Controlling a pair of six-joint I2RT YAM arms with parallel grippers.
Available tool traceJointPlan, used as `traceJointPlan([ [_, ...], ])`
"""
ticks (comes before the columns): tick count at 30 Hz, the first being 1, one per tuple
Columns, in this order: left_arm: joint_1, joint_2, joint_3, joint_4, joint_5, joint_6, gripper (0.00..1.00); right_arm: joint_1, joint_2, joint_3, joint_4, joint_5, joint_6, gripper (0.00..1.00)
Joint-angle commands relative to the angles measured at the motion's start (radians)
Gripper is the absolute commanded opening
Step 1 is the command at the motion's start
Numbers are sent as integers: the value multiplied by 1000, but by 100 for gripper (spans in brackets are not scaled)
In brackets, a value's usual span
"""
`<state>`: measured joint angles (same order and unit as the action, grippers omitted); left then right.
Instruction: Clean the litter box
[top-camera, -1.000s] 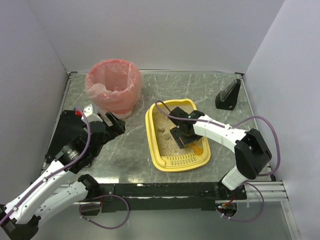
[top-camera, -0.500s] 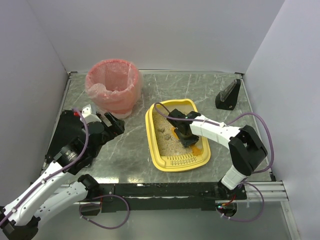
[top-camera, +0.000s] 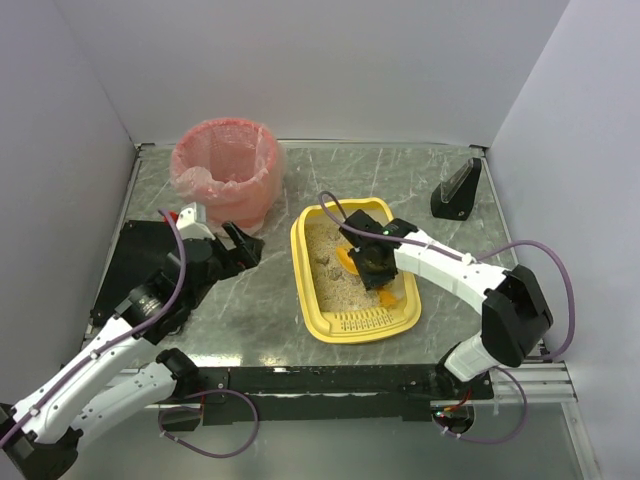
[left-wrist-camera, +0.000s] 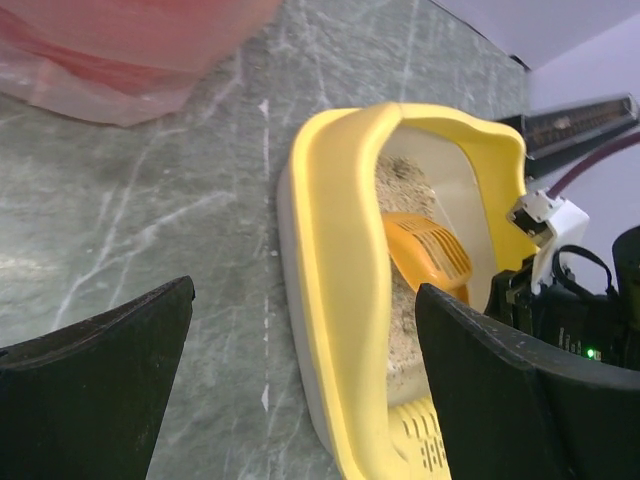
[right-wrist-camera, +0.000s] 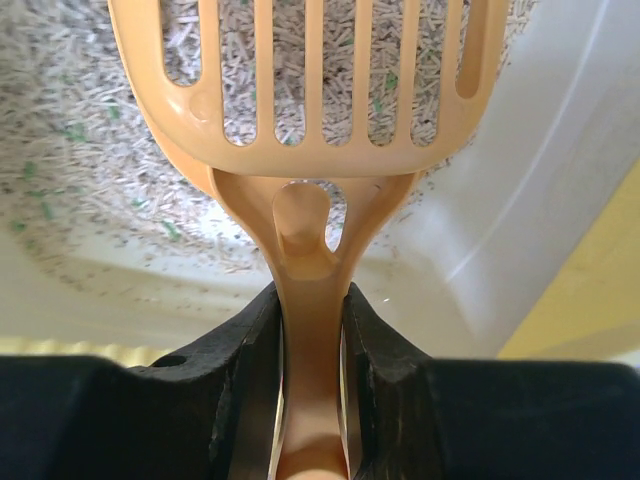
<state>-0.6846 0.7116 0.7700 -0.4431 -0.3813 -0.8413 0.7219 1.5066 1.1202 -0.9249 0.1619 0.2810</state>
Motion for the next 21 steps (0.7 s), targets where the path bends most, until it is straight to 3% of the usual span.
traceJointPlan([
  [1, -3, 15, -26, 150, 131, 70, 97, -16, -97, -8, 12, -138, 38, 17],
  [9, -3, 81, -38, 296, 306, 116, 97, -228, -305, -137, 172, -545, 90, 15],
  [13, -3, 114, -38, 387, 370, 122, 97, -375, -471, -250, 367, -867, 174, 13],
  [17, -4, 164, -38, 539, 470, 101, 97, -452, -543, -295, 576, -1184, 396, 13],
  [21, -4, 282, 1, 630, 466, -11, 97, -496, -629, -355, 817, -1282, 610, 12],
])
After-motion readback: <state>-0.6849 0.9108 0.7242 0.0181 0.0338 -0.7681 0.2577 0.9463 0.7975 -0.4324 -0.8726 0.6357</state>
